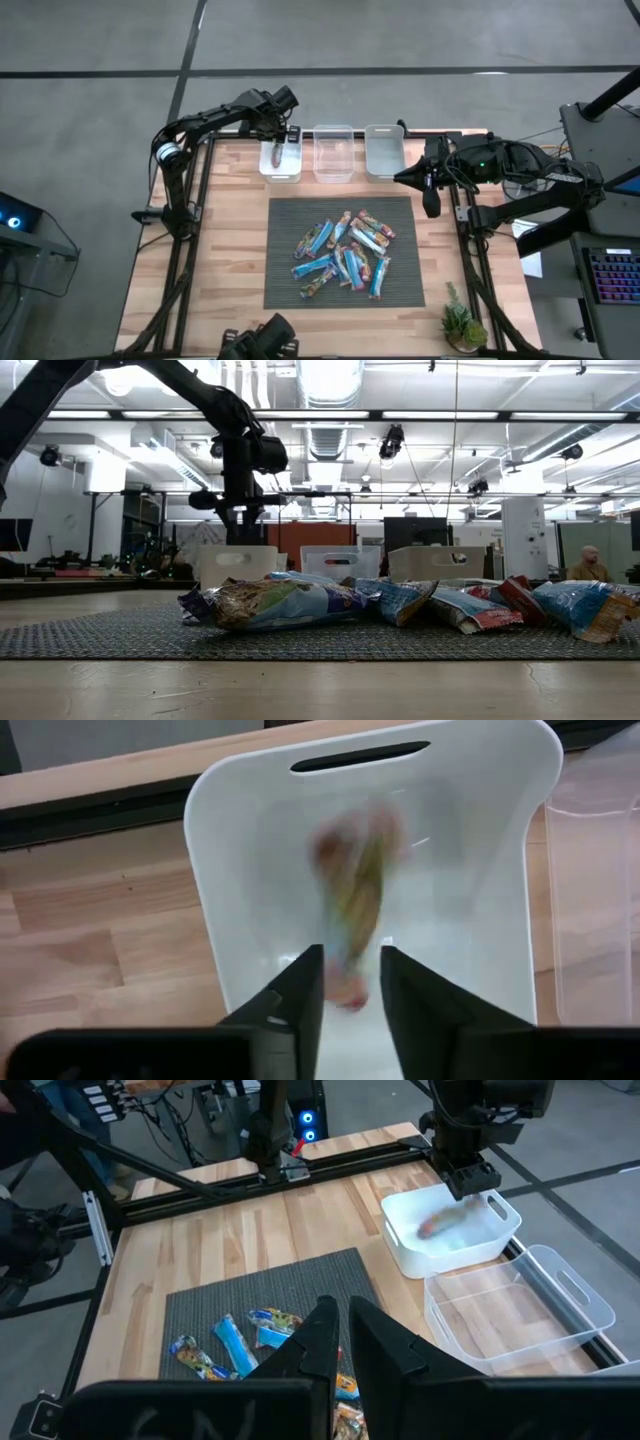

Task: Pick and place Granola Bars by type
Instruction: Put the red granola bar into the white bin

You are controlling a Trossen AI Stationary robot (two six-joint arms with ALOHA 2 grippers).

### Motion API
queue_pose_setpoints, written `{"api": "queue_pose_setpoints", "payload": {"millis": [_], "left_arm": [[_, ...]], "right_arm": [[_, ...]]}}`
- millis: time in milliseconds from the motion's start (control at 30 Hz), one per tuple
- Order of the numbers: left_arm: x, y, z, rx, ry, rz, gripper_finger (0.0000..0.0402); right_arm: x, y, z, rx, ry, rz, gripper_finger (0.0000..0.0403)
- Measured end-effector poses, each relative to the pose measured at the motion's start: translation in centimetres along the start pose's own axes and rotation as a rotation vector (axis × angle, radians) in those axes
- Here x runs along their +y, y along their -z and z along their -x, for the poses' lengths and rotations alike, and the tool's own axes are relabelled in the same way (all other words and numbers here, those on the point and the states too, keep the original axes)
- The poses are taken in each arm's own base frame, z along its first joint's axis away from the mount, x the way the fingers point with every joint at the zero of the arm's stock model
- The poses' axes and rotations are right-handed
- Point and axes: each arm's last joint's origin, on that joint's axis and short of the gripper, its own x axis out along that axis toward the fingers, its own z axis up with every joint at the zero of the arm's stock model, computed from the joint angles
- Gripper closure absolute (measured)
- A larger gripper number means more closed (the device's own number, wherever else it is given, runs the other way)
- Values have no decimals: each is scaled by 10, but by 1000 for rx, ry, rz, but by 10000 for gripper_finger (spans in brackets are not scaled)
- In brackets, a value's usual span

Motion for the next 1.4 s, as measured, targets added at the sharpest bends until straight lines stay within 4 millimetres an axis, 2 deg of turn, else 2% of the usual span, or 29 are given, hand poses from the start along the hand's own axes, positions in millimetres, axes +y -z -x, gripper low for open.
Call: {"api": "queue_pose_setpoints", "payload": {"millis": [133, 267, 800, 933, 1200, 1400], "left_arm": [[1, 0, 0, 2, -3, 11, 273], [1, 0, 0, 6, -6, 15, 253], [0, 1, 0, 34, 29, -20, 252], [0, 3, 0, 45, 27, -23, 271], [-2, 5, 1, 58, 24, -34, 347], [-3, 7, 3, 68, 19, -48, 373]], "right_arm": [[0, 0, 0, 0, 0, 0, 380], [0, 0, 0, 0, 0, 0, 380], [0, 0, 0, 0, 0, 4, 380], [0, 0, 0, 0, 0, 4, 380], [0, 0, 0, 0, 0, 4, 380], [0, 0, 0, 0, 0, 9, 380]]}}
